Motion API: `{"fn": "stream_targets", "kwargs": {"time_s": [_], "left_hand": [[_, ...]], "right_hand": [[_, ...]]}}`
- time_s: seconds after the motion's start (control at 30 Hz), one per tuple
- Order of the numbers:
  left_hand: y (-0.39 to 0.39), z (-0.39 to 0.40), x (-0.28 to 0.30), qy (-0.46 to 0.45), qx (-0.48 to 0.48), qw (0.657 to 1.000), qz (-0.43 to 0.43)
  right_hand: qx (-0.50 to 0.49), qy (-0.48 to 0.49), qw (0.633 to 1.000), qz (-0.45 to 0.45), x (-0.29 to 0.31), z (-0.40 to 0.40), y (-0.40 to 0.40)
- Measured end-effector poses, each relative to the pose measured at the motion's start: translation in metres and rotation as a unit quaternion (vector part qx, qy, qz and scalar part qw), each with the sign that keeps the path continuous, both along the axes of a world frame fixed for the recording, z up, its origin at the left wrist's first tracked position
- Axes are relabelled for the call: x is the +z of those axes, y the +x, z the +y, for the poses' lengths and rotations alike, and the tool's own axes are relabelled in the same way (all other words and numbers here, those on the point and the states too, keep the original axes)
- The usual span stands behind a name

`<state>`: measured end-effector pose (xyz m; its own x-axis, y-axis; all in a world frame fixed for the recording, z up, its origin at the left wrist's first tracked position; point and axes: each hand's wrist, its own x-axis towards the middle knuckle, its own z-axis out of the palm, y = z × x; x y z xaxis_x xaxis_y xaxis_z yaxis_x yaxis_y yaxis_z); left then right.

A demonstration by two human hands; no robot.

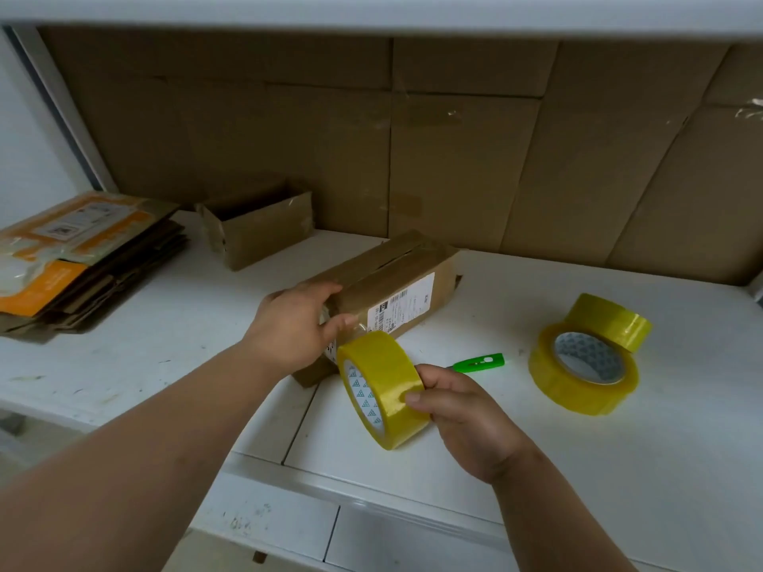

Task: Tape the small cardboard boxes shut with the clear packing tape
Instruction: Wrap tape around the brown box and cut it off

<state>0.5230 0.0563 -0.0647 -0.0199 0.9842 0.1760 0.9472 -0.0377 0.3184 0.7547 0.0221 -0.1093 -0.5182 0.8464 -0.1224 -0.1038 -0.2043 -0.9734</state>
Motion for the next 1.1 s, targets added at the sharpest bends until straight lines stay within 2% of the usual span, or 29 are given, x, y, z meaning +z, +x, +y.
{"fn": "stream_targets", "kwargs": {"time_s": [0.17, 0.33, 0.4, 0.5, 0.57, 0.63, 0.67, 0.73, 0.77, 1.0, 1.07, 1.1], "left_hand": [[-0.001, 0.007, 0.005, -0.032, 0.004, 0.999, -0.026], [-0.007, 0.019, 0.009, -0.04, 0.016, 0.999, -0.006], [-0.009, 0.022, 0.008, -0.029, 0.029, 0.999, -0.012], [-0.009, 0.02, 0.003, 0.042, 0.068, 0.996, -0.043], [-0.005, 0.012, 0.003, 0.027, 0.087, 0.994, -0.053], [0.0, 0.0, 0.001, -0.037, 0.094, 0.988, -0.119], [0.002, -0.007, -0.001, -0.069, 0.091, 0.973, -0.2], [0.009, -0.021, -0.005, -0.124, 0.078, 0.916, -0.373], [0.011, -0.025, -0.007, -0.146, 0.068, 0.895, -0.416], [0.028, -0.029, -0.011, -0.131, 0.098, 0.842, -0.515], [0.03, -0.03, -0.011, -0.12, 0.109, 0.836, -0.524], [0.031, -0.03, -0.011, -0.112, 0.113, 0.833, -0.531]], "right_hand": [[-0.01, 0.014, 1.0, -0.01, 0.003, -0.006, -0.006], [-0.051, 0.005, 0.998, -0.038, 0.013, -0.014, -0.011], [-0.063, -0.002, 0.997, -0.045, 0.016, -0.019, -0.015], [-0.057, -0.007, 0.997, -0.043, 0.016, -0.022, -0.016], [-0.054, -0.019, 0.998, -0.022, 0.016, -0.022, -0.014], [-0.049, -0.033, 0.998, -0.006, 0.014, -0.02, -0.011], [-0.044, -0.035, 0.998, -0.002, 0.014, -0.02, -0.011], [-0.033, -0.031, 0.999, -0.007, 0.014, -0.019, -0.01], [-0.025, -0.028, 0.999, -0.009, 0.015, -0.018, -0.01], [0.044, 0.028, 0.995, -0.089, 0.029, -0.01, 0.008], [-0.01, 0.033, 0.995, -0.097, 0.024, 0.002, 0.017], [-0.07, 0.054, 0.986, -0.142, 0.017, 0.013, 0.023]]}}
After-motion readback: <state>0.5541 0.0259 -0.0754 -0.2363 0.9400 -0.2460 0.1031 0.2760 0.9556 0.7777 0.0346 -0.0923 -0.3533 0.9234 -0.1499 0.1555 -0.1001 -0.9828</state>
